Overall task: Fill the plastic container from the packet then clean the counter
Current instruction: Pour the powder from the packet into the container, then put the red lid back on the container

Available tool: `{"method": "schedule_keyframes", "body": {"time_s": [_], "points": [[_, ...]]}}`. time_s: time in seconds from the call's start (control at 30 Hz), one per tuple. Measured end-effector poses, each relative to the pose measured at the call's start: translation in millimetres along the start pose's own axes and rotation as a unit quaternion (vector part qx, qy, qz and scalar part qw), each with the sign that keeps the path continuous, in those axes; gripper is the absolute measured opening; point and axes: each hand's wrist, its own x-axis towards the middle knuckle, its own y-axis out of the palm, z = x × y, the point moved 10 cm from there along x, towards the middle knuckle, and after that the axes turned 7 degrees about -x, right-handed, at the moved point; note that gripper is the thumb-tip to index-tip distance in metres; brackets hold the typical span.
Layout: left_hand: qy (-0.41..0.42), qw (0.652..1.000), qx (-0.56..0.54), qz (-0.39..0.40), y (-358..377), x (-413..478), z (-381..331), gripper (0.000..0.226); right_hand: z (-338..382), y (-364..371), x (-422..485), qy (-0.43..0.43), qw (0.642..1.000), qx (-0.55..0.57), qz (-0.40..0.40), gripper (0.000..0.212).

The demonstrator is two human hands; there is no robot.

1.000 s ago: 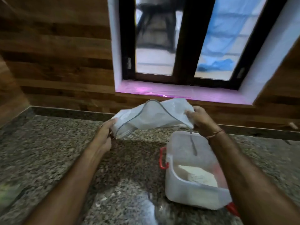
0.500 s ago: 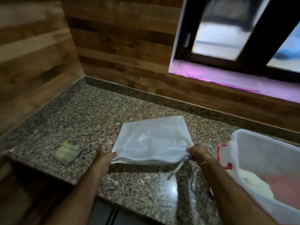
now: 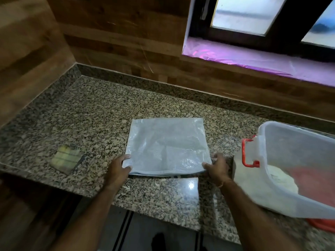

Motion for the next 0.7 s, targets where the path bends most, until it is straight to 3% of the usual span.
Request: {"method": "schedule_keyframes", "body": {"time_s": [0.17, 0.3, 0.43, 0.53, 0.7], "points": [[0.001, 0.995, 0.095, -0.039, 0, -16, -2, 0.046, 10, 2, -6, -0.078, 0.986, -0.149, -0.017, 0.026], [-0.012, 0.979, 0.183, -0.094, -8, -28, -25, 0.06, 30, -3, -21, -0.141, 0.969, -0.199, -0.024, 0.027], [0.034, 0.983, 0.151, -0.101, 10, -40, -88, 0.068, 65, -18, -43, -0.2, 0.968, -0.147, -0.027, 0.045], [0.107, 0.983, 0.108, -0.108, 28, -56, -153, 0.065, 108, -53, -67, -0.269, 0.96, -0.064, -0.051, 0.045], [0.231, 0.966, 0.063, -0.103, 81, -110, -270, 0.058, 147, -157, -109, -0.385, 0.913, 0.067, -0.116, 0.042]]}}
